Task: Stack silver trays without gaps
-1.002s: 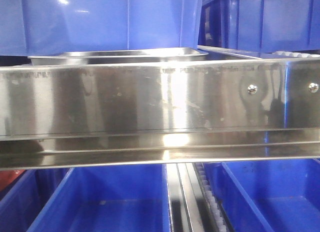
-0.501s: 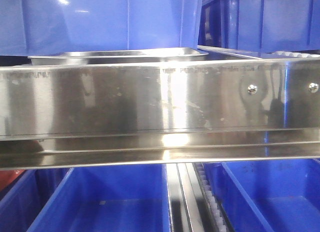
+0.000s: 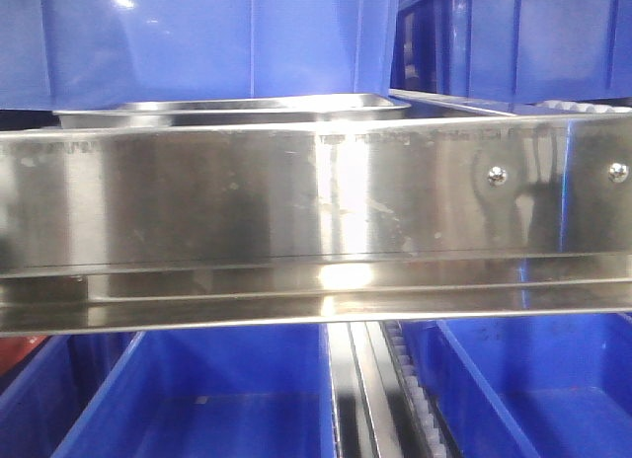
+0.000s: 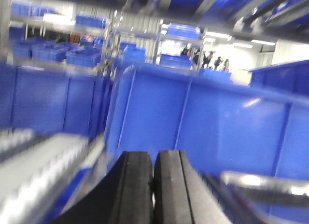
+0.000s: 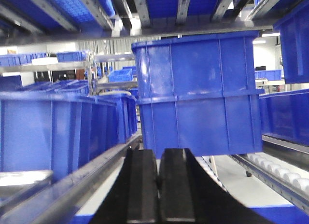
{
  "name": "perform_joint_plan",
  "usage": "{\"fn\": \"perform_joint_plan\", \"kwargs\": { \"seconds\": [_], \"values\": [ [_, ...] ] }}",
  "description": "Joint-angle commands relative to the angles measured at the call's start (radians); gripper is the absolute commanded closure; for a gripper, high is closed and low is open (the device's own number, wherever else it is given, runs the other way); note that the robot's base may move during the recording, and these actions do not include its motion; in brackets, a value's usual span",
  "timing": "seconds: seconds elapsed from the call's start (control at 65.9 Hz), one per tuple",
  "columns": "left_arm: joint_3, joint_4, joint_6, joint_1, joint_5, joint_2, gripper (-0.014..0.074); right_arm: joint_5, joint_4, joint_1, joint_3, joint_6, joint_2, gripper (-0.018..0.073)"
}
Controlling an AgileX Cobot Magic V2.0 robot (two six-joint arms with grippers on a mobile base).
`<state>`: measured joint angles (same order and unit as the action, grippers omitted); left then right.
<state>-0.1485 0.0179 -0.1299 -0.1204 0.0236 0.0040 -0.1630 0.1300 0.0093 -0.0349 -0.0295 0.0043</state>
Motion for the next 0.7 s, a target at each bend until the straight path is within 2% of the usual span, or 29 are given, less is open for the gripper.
{"fn": "perform_joint_plan", "kwargs": {
  "seconds": [0.0, 0.106, 0.213, 0.288, 0.425, 0.486, 0.562, 0.683],
  "values": [
    [-0.121, 0.043, -0.003, -0.007, 0.129, -0.004, 0.0606, 0.089, -0.004, 0.003, -0.106, 0.013, -0.004, 0.0613],
    [-0.305, 0.061, -0.003, -0.007, 0.284, 0.044, 0.0606, 0.320, -0.004, 0.003, -0.276, 0.013, -0.004, 0.0613],
    [-0.493, 0.061, -0.001, -0.007, 0.403, 0.159, 0.0606, 0.548, 0.032, 0.003, -0.458, 0.013, 0.015, 0.0613],
    [-0.648, 0.052, 0.029, -0.007, 0.525, 0.287, 0.0606, 0.728, 0.058, 0.003, -0.604, 0.013, 0.090, 0.0613],
    [-0.881, -0.061, 0.122, -0.014, 0.781, 0.491, 0.0606, 0.967, 0.117, 0.003, -0.830, 0.011, 0.280, 0.0613],
    [-0.970, -0.116, 0.147, -0.034, 0.851, 0.567, 0.0606, 1.075, 0.155, 0.003, -0.933, 0.004, 0.380, 0.0613],
    [-1.053, -0.165, 0.152, -0.050, 0.886, 0.643, 0.0606, 1.188, 0.212, 0.003, -1.050, -0.006, 0.497, 0.0613],
    [-1.112, -0.247, 0.152, -0.062, 0.874, 0.721, 0.0606, 1.312, 0.281, 0.003, -1.209, -0.018, 0.669, 0.0613]
  ]
}}
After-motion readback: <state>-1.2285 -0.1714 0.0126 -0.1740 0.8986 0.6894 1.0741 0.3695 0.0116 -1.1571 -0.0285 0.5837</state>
